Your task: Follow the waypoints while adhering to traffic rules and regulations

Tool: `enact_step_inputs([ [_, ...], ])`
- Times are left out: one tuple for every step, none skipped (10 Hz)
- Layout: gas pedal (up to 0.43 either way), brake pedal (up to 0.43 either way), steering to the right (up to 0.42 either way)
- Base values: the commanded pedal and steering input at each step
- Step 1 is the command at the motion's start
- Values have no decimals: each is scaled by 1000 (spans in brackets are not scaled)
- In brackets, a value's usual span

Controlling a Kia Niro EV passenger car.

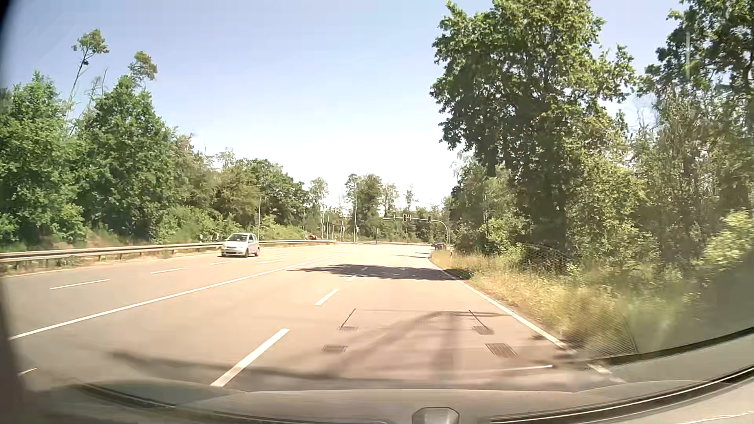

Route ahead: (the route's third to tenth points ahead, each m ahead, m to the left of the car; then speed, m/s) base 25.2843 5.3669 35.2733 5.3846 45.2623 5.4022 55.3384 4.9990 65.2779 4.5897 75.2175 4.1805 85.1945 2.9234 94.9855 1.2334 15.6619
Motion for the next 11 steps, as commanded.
enact_step_inputs([
  [47, 30, 0],
  [47, 30, 0],
  [47, 30, 0],
  [47, 30, 0],
  [47, 30, 0],
  [47, 30, 1],
  [47, 24, 2],
  [47, 24, 3],
  [47, 30, 3],
  [47, 30, 3],
  [47, 30, 4],
])
